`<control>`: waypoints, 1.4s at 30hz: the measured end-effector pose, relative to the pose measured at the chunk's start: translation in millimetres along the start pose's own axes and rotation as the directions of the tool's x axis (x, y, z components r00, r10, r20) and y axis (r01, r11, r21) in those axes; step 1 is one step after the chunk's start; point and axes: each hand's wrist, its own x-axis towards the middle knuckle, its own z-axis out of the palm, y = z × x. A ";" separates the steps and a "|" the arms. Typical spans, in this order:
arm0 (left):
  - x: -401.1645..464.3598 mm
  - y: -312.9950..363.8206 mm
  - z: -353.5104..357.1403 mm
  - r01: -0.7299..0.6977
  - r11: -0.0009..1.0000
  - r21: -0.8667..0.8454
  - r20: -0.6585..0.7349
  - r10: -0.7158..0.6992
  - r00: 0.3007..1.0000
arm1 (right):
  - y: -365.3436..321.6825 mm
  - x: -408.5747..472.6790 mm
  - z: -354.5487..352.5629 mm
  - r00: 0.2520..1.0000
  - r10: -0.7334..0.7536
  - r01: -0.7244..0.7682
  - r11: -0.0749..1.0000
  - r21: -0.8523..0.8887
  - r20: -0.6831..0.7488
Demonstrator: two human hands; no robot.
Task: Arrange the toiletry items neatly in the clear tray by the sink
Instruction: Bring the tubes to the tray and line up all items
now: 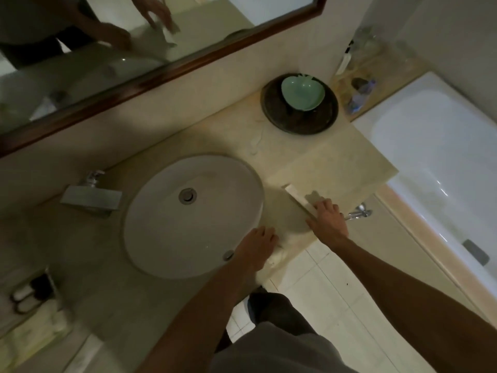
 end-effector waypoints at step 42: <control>-525.7 -98.3 191.0 0.612 0.705 -0.358 0.083 -0.629 0.773 | -548.9 -249.0 106.6 0.394 -0.910 0.917 0.398 0.005 0.126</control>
